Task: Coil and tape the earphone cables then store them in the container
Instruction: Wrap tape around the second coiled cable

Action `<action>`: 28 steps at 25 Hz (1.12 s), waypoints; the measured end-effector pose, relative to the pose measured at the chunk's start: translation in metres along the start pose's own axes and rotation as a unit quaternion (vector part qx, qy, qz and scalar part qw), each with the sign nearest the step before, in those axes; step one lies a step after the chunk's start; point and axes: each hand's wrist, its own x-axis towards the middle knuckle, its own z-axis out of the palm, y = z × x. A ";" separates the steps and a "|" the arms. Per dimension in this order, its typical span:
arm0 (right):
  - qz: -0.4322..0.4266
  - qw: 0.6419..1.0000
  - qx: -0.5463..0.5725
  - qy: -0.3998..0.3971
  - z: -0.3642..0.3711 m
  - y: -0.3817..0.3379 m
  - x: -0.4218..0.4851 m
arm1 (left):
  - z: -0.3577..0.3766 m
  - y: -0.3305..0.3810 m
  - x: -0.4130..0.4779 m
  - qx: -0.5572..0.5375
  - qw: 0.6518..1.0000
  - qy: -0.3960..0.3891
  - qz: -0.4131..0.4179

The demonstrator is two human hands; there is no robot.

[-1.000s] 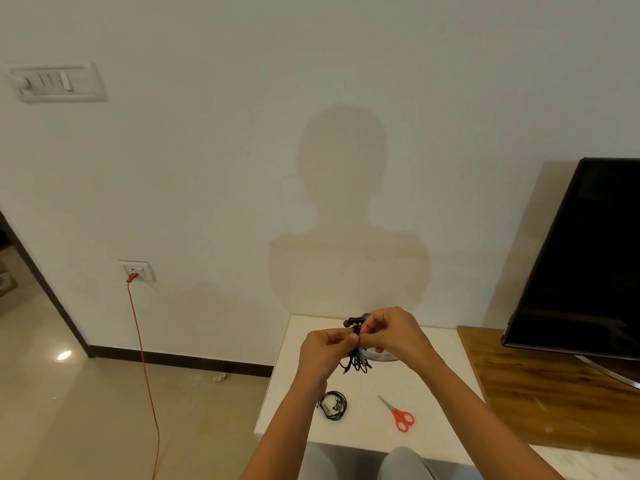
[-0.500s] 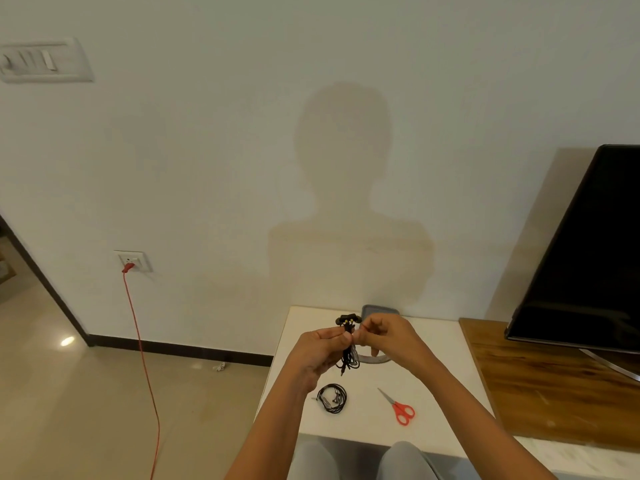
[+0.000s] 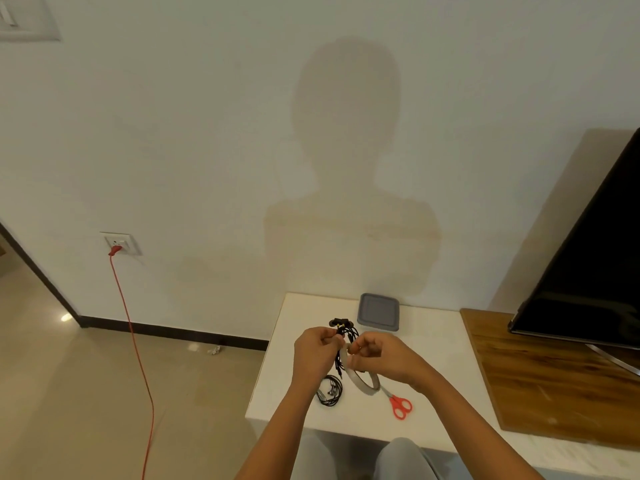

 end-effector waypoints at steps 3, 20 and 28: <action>0.010 1.000 -0.028 -0.003 0.007 0.015 0.010 | 0.008 -0.006 0.008 0.044 0.999 0.000 0.004; 0.083 0.968 -0.163 0.170 0.031 0.095 0.067 | 0.061 -0.078 0.051 0.113 0.989 0.061 -0.079; 0.174 0.939 -0.239 0.175 0.047 0.158 0.105 | 0.100 -0.119 0.066 0.157 0.975 0.077 -0.135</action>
